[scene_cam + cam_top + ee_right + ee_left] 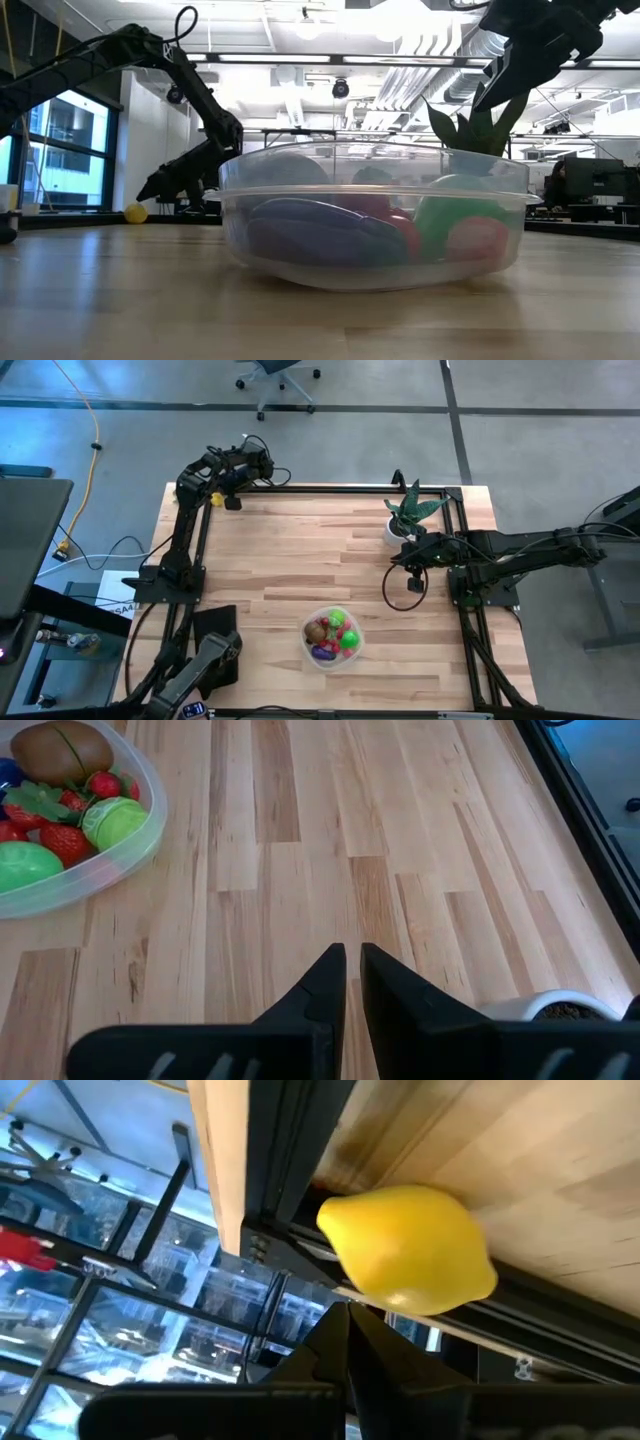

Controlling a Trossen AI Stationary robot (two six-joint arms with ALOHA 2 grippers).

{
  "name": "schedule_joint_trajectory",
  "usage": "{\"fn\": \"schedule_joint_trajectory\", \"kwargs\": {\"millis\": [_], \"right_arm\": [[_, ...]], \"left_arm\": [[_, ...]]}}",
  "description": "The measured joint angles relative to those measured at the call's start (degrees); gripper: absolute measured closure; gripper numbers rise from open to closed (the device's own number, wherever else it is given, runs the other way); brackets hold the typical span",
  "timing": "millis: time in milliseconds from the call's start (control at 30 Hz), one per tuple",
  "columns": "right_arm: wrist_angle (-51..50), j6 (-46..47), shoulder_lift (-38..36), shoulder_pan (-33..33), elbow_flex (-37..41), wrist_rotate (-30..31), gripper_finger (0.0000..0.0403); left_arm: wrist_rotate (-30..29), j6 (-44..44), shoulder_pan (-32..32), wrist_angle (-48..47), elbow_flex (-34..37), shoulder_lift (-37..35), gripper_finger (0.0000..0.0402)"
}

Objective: Pick and placing Produce into tupperware
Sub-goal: Put the yellow lemon into the transparent container

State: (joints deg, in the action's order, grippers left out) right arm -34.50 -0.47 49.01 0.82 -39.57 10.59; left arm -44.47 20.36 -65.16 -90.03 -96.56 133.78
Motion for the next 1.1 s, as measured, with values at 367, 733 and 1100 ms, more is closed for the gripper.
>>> {"fn": "schedule_joint_trajectory", "kwargs": {"millis": [367, 733, 1100], "right_arm": [[0.00, 0.00, 0.00, 0.02, 0.00, -0.01, 0.0377], [0.00, 0.01, 0.00, 0.02, 0.00, -0.01, 0.0377], [0.00, 0.02, 0.00, 0.02, 0.00, 0.00, 0.0377]], "left_arm": [[2.23, 9.00, 1.00, 0.04, 1.79, 0.00, 0.0401], [13.91, 13.29, 6.00, 0.04, 3.19, 0.00, 0.0401], [15.96, 5.46, 10.74, 0.08, 1.06, -0.54, 0.0401]]}}
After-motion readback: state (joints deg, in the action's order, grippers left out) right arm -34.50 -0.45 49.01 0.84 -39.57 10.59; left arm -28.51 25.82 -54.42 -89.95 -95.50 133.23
